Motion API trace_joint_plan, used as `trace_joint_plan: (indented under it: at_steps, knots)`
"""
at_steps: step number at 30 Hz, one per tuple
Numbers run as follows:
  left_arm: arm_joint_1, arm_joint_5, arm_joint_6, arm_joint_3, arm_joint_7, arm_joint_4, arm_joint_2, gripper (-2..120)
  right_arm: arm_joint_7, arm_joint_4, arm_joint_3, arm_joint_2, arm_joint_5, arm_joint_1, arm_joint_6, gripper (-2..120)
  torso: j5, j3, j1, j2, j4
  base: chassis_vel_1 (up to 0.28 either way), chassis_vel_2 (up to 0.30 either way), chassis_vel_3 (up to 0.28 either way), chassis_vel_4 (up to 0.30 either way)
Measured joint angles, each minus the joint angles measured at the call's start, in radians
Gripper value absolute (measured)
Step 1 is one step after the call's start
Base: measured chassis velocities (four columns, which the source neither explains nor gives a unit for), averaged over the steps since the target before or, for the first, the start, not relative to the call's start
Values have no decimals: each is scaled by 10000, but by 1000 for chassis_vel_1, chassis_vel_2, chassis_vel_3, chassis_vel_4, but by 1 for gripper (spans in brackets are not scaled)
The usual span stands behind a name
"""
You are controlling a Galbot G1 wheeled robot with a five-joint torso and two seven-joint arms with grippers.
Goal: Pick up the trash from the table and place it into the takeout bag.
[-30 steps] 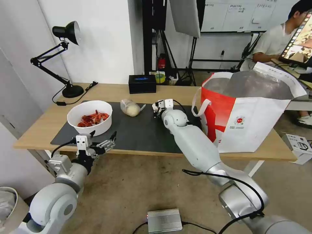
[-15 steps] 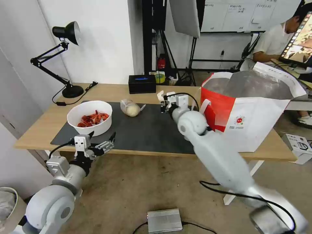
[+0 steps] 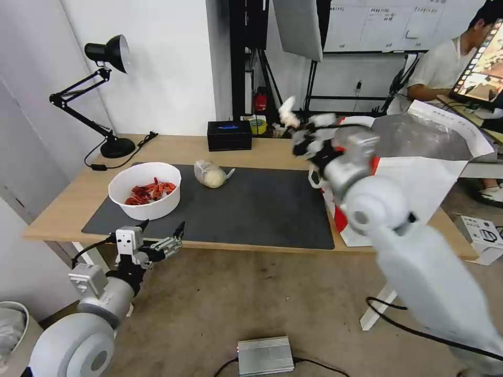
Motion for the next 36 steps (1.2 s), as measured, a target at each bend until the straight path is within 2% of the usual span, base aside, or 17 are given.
trace_joint_plan:
  at_steps: [5, 7, 8, 11, 14, 24, 30, 36]
  knots:
    - [25, 33, 0, -4, 26, -4, -32, 100, 104, 150, 240, -167, 1, -136, -19, 0, 1, 0, 0, 0, 0, 0, 0, 0, 0]
    - [56, 138, 0, 48, 78, -8, -117, 100, 495, 608, 1225, -706, 12, -921, -168, 0, 2, 0, -1, 0, -1, 0, 0, 0, 0]
    - [56, 138, 0, 48, 78, -8, -117, 100, 495, 608, 1225, -706, 12, -921, -168, 0, 2, 0, -1, 0, -1, 0, 0, 0, 0]
    - [-32, 149, -5, 163, 88, 2, -94, 100, 626, 660, 2378, -1046, 316, -1782, -248, 0, 1, 0, -1, 1, -2, 0, 0, 0, 0]
    - [-77, 148, -11, 232, 90, 36, -73, 100, 667, 452, 2742, -1155, 600, -1930, -272, 0, 1, 0, 0, 0, -2, 0, 0, 0, 0]
    - [-193, 131, -33, 393, 94, 91, 10, 100, 1015, -394, 3163, -1275, 1906, -1838, -495, 0, -1, 1, 0, 0, 0, 0, 0, 0, 0]
    - [-198, 112, -40, 408, 94, 93, 50, 100, 1921, -567, 3290, -1183, 3346, -1815, -767, 0, -1, 1, 0, 0, 0, 0, 0, 0, 0]
    - [-222, 107, -43, 442, 94, 87, 22, 100, 2042, -549, 3386, -1258, 3615, -1860, -863, 0, -2, 1, 1, 0, 0, 0, 0, 0, 0]
